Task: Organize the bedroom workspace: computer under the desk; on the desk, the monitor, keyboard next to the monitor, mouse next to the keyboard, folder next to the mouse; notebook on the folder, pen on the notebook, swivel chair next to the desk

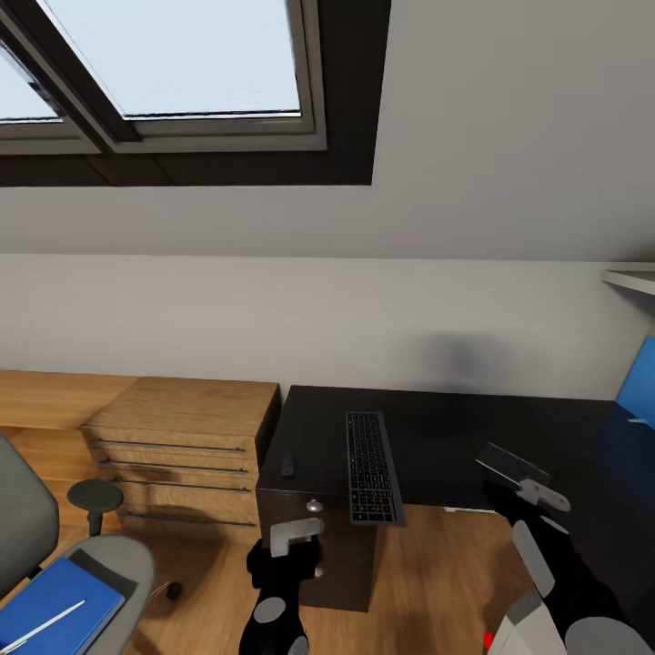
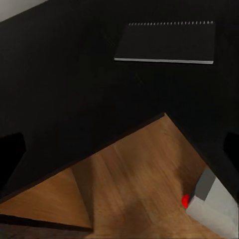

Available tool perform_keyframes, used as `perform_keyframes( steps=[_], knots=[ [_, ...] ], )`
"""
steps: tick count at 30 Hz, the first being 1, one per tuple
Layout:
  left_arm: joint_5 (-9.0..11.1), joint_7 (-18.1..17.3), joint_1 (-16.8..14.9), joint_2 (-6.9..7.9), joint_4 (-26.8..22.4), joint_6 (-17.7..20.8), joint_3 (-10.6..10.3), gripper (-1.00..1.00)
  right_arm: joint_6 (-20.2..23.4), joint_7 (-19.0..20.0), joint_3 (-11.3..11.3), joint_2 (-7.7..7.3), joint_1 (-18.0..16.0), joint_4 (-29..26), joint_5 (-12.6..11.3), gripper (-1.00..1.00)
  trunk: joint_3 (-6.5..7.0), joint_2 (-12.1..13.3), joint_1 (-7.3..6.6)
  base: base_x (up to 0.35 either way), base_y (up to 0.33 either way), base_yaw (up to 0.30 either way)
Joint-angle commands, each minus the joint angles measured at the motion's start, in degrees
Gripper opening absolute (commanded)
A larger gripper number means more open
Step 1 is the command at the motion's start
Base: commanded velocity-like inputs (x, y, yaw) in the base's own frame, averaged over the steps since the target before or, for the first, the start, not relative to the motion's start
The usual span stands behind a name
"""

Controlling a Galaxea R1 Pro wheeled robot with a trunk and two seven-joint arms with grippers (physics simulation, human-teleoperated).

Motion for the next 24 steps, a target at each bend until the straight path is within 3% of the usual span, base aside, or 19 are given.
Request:
perform_keyframes(
  steps=[1, 4, 5, 6, 8, 12, 24],
  knots=[
    [0.7, 0.4, 0.0, 2.51, -0.3, 0.2, 1.7, 1.00, 0.2, -0.3, -0.1, -0.18, -1.4, 1.8, -0.5, 1.00, -0.05, -0.1, 0.02, 0.000, 0.000, 0.000],
    [1.1, 0.2, 0.0, 3.44, -1.1, 0.2, 3.4, 1.00, 0.2, -0.4, -0.2, -0.72, -1.8, 2.4, -0.3, 1.00, -0.05, -0.1, 0.02, 0.009, 0.000, 0.000],
    [1.2, 0.2, 0.0, 3.71, -1.7, 0.3, 3.9, 1.00, 0.2, -0.4, -0.3, -2.20, -2.0, 3.2, -0.4, 1.00, -0.05, -0.1, 0.02, 0.172, 0.000, 0.000],
    [1.2, 0.1, 0.0, 3.74, -1.8, 0.3, 4.0, 1.00, 0.2, -0.4, -0.3, -2.59, -2.1, 3.7, -0.4, 1.00, -0.05, -0.1, 0.02, 0.202, 0.000, 0.000],
    [1.3, 0.1, 0.0, 3.84, -2.1, 0.3, 4.1, 1.00, -0.1, -0.1, -0.3, -4.80, -3.5, 7.2, -0.7, 1.00, -0.05, -0.1, 0.02, 0.263, 0.000, 0.000],
    [1.3, 0.1, 0.0, 3.88, -2.2, 0.4, 4.2, 1.00, -1.7, 0.3, -0.3, -6.52, -5.4, 10.2, -2.1, 1.00, -0.05, -0.1, 0.02, 0.300, -0.001, 0.000],
    [1.3, 0.1, 0.0, 3.89, -2.1, 0.4, 4.2, 1.00, -3.6, 0.3, -0.3, -7.58, -6.6, 13.8, -2.1, 1.00, -0.05, -0.1, 0.02, 0.319, -0.069, 0.000]
  ],
)
